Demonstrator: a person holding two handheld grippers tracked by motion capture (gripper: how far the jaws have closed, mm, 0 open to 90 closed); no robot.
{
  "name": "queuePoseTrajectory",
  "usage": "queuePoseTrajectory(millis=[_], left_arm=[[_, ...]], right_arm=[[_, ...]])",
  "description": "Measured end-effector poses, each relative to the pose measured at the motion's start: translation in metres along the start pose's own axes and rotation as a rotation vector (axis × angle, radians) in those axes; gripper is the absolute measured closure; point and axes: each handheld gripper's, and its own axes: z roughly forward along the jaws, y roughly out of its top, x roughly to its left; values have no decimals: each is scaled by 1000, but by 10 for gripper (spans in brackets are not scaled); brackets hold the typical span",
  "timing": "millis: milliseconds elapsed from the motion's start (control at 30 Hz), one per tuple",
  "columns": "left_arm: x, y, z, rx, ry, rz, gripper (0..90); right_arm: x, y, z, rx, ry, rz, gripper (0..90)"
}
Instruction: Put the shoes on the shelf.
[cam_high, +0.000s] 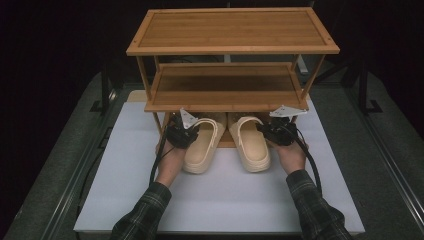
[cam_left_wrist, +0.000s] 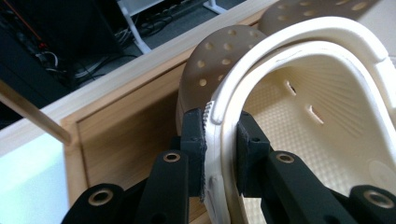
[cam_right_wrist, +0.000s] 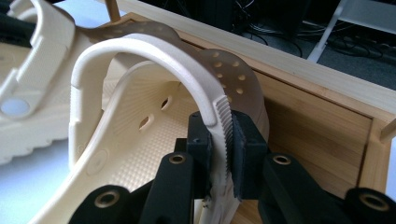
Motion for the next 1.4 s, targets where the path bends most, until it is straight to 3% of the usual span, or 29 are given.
queuePoseTrajectory(millis=[200,400,467,533,667,867,1000,1133,1200,1400], left_arm=[[-3,-5,7,11,7,-5,759],[2,-9,8,15,-24,-54,740],[2,-10,9,19,-41,-57,713],[2,-11,10,27,-58,-60,632],[3,-12,8,40,-88,-71,501],[17,-12,-15,13,-172,-135,370],[20,-16,-36,5,-216,-136,283],[23,-32,-57,-5,-287,-156,204],[21,-44,-65,12,-317,-139,183],[11,-72,-71,66,-348,-87,120]], right_arm=[[1,-2,6,0,2,18,789],[0,-4,8,21,5,16,779],[0,-6,9,38,3,18,768],[-1,-8,10,52,-1,19,744],[1,-7,9,52,10,33,572],[3,-4,-9,41,49,59,422],[6,-7,-28,26,74,56,365],[8,-20,-43,28,123,58,259],[8,-30,-48,36,155,60,220],[15,-57,-56,92,158,28,134]])
